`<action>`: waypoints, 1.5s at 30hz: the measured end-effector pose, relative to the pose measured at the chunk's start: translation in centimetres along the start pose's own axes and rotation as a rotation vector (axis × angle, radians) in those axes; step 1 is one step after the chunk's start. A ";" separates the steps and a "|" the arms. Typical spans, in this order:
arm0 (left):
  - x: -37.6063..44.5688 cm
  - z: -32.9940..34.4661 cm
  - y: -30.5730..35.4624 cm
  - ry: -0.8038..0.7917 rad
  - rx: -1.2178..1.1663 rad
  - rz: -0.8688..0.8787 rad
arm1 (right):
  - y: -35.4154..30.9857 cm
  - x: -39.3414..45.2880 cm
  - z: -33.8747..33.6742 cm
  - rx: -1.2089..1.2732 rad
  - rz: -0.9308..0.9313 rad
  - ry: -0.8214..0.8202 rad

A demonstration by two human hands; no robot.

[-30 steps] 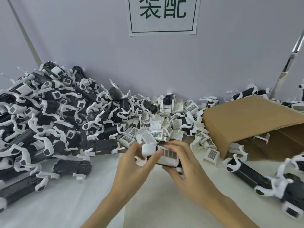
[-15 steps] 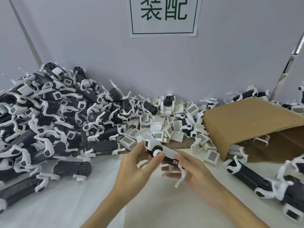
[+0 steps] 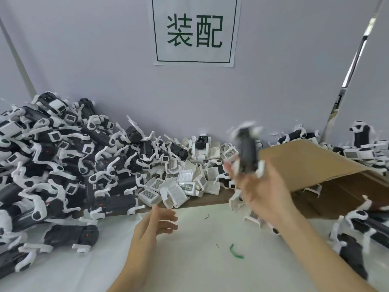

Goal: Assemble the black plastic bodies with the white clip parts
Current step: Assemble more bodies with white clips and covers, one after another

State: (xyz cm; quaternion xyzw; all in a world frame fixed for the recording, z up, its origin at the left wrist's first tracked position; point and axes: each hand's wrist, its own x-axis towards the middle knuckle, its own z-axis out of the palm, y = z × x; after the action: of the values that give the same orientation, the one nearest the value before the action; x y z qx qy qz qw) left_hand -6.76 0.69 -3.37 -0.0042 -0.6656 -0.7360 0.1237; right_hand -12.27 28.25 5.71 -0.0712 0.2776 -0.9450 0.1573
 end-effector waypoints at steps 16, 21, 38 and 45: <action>5.9 -5.6 1.9 0.118 1.828 0.294 | 6.0 -1.2 -5.8 -0.197 0.199 0.141; 7.1 -5.3 3.1 0.068 1.893 0.423 | 7.0 -1.3 -5.3 -0.246 0.222 0.166; -0.7 3.6 2.5 -0.198 1.207 0.920 | 10.0 -2.4 -3.3 -0.709 -0.161 0.115; -1.3 1.4 1.2 -0.170 0.524 0.327 | 8.8 -2.4 -3.8 -0.303 0.046 0.073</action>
State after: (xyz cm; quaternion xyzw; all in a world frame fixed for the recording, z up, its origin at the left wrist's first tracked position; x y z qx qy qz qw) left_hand -5.50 2.19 -2.27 -0.1408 -0.8310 -0.5068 0.1811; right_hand -8.55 23.98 -2.37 -0.0537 0.4241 -0.8905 0.1560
